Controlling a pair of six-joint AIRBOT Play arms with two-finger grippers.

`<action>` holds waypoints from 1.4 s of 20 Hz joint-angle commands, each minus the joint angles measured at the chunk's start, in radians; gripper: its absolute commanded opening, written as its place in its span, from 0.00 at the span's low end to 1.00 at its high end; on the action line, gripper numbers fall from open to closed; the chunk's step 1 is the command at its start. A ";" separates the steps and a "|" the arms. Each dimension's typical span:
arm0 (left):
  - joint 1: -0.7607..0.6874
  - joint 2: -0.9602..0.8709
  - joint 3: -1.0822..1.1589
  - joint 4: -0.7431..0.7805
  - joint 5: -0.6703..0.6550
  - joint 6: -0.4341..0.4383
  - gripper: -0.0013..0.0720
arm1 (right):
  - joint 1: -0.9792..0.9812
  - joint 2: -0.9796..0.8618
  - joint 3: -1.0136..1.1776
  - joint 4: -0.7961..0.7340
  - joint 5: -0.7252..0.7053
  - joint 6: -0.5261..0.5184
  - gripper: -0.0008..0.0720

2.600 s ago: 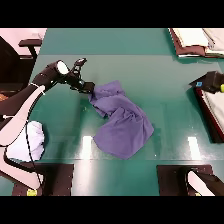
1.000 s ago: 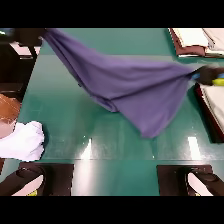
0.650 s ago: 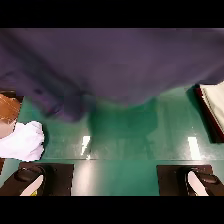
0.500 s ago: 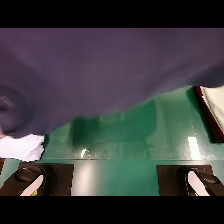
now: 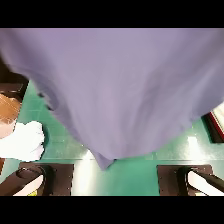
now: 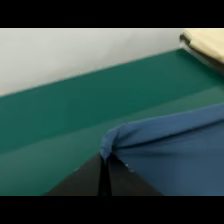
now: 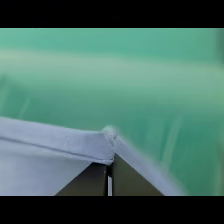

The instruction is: Fold the shirts.

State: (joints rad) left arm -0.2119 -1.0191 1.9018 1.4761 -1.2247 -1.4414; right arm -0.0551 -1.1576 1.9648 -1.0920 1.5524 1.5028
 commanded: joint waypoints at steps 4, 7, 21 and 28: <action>0.009 -0.422 -0.148 0.039 0.071 -0.004 0.05 | 0.122 -0.353 -0.156 -0.069 -0.129 -0.004 0.03; 0.044 -0.559 -0.148 0.038 0.070 -0.061 0.22 | 0.131 -0.486 -0.097 -0.051 -0.129 -0.003 0.05; 0.256 -0.140 -0.805 -0.204 -0.090 -0.008 0.84 | 0.069 -0.180 -0.543 0.080 -0.101 -0.092 0.52; 0.256 0.035 -1.361 -0.471 0.042 0.004 0.84 | 0.069 0.046 -0.814 0.080 -0.211 -0.092 0.52</action>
State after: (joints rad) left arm 0.0410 -1.0340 0.7219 1.1255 -1.2446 -1.4479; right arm 0.0151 -1.1896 1.2400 -1.0145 1.3804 1.4128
